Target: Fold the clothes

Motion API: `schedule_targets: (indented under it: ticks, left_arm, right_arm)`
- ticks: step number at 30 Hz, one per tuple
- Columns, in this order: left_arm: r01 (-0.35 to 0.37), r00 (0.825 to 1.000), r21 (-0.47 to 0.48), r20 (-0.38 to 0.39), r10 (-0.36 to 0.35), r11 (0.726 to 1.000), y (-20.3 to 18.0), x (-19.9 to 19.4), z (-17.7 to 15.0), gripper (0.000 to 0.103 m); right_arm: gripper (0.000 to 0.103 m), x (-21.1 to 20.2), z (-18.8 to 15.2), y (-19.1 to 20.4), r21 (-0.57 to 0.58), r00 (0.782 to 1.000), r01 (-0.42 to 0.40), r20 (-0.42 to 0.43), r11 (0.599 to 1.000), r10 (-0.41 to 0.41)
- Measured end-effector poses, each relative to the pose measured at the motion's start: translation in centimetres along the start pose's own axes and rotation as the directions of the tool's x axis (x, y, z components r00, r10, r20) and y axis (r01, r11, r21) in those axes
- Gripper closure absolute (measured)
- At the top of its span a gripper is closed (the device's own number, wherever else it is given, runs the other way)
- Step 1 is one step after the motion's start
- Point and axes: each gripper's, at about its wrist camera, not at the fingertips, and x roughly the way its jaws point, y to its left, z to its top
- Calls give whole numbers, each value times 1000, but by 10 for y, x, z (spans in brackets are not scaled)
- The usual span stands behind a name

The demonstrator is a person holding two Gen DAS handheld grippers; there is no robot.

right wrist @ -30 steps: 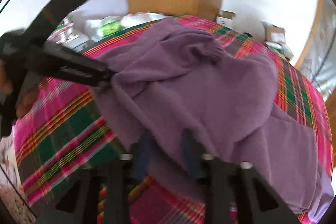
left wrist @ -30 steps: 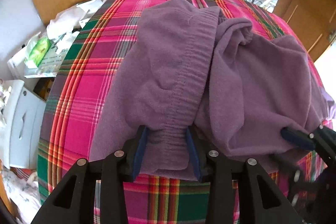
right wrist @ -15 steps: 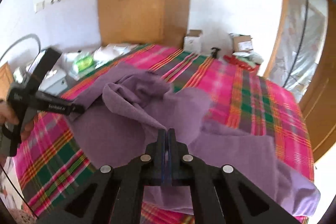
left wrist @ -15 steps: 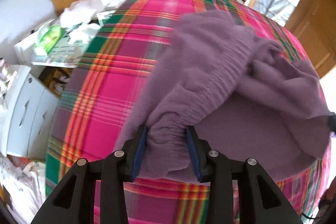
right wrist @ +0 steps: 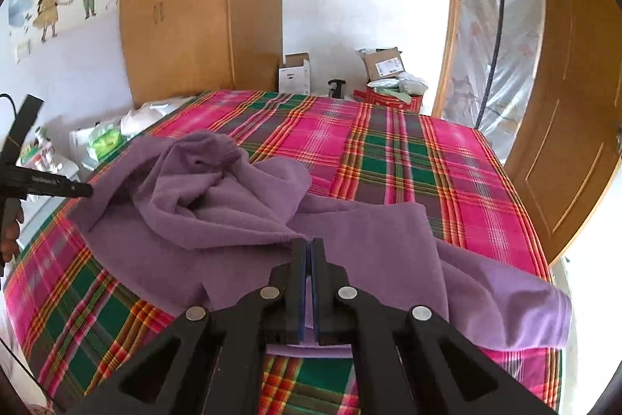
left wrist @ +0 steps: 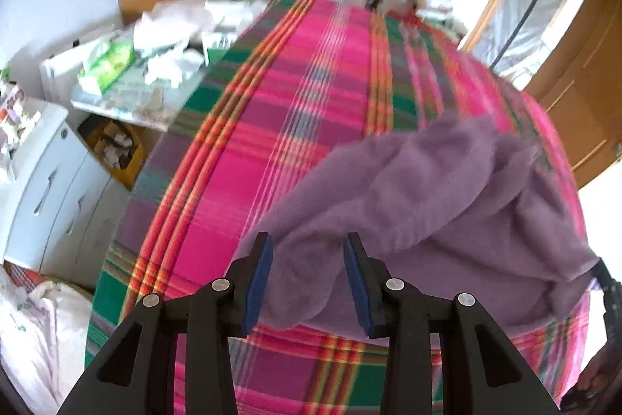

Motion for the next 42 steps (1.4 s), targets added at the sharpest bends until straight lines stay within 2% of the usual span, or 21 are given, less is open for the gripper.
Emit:
schedule_targets:
  ticks: [2,5,14,16,18,21,27,29,32,33,34,35,37,42]
  left_arm:
    - [54,998,14,32,-54,998,-14,-14,3,63]
    - [162,987,71,9,-163,984,-46,-17,12,63]
    - [145,989,257,-68,-131,956,-134,25,39,62]
    - [119,993,305,-60,-106,945,-147,34,42,62]
    - [60,997,327,-59,-43,943,-152,51,48,62]
    - [-2,998,336,-59,23,942,-158,68,54,62]
    - [3,994,309,-102,30,951,-156,88,64,62]
    - [26,992,299,-126,12,954,-155,95,65,62]
    - [104,978,221,-198,-60,970,-144,107,70,65]
    - [119,976,213,-206,-75,970,-144,107,70,71]
    - [133,973,208,-212,-89,969,-143,107,69,81]
    - [149,971,207,-215,-103,967,-143,106,68,86]
    - [167,970,214,-209,-122,962,-144,103,69,94]
    - [208,972,169,-149,-183,964,-133,87,77,97]
  right_arm:
    - [101,3,-3,2,-6,1000,-6,-7,1000,6]
    - [101,2,-7,5,0,1000,-23,-7,1000,23]
    - [101,-2,-12,9,-2,998,-59,-3,998,59]
    - [101,-2,-13,9,-4,998,-67,-3,998,67]
    - [101,-2,-13,9,-8,997,-71,-5,997,71]
    - [101,-1,-14,8,-4,997,-82,-6,997,82]
    - [101,3,-13,9,-7,996,-94,-9,996,93]
    - [101,4,-12,10,-9,995,-102,-8,995,102]
    - [101,4,-10,9,-5,994,-110,-2,994,110]
    - [101,4,-9,9,-4,994,-111,0,994,111]
    - [101,5,-9,9,-4,994,-111,-2,994,111]
    - [101,6,-8,9,-4,994,-109,-5,994,109]
    - [101,8,-8,8,-3,995,-102,-13,995,102]
    - [101,10,5,5,-20,997,-79,0,997,79]
